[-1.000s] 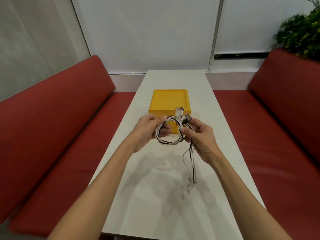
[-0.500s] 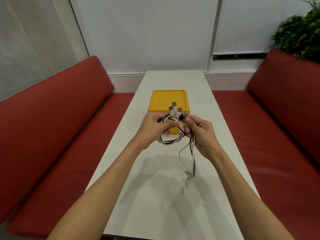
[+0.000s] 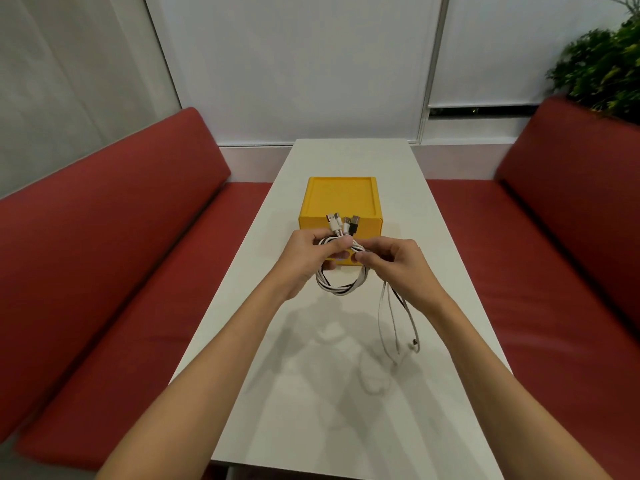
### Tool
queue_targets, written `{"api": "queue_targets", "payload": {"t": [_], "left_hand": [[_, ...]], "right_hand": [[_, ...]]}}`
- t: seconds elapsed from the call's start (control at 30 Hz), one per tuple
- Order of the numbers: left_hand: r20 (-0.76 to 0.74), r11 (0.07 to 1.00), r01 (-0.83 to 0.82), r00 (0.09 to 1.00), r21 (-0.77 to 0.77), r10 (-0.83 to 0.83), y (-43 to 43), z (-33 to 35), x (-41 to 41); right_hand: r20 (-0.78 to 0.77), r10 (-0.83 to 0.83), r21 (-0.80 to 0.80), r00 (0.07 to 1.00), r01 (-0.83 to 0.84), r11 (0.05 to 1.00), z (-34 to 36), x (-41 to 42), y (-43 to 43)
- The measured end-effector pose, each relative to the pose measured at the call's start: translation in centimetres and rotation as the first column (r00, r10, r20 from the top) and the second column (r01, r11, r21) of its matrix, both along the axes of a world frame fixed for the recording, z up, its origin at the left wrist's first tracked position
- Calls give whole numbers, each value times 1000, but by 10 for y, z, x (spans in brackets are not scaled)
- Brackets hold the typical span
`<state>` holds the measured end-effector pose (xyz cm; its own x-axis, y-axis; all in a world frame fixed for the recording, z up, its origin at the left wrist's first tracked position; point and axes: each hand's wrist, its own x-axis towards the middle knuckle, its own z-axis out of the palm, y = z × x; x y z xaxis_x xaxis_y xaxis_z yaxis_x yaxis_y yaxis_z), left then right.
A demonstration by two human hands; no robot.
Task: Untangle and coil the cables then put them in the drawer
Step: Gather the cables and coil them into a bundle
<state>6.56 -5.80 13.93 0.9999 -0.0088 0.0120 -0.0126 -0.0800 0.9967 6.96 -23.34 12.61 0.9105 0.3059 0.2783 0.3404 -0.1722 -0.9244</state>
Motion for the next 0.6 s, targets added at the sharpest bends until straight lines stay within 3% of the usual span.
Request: {"api": "queue_targets", "payload": {"t": [0.3,0.6], "left_hand": [[11,999,-15,1000,-31,16,-8,-1,2],[-72,998,-30,997,-57,26,-13,-1,-2]], "right_hand": [[-39,28,-113,999,-32,993,-6,0,0],[53,-34,-234,998,46,971,-5,-1,1]]}}
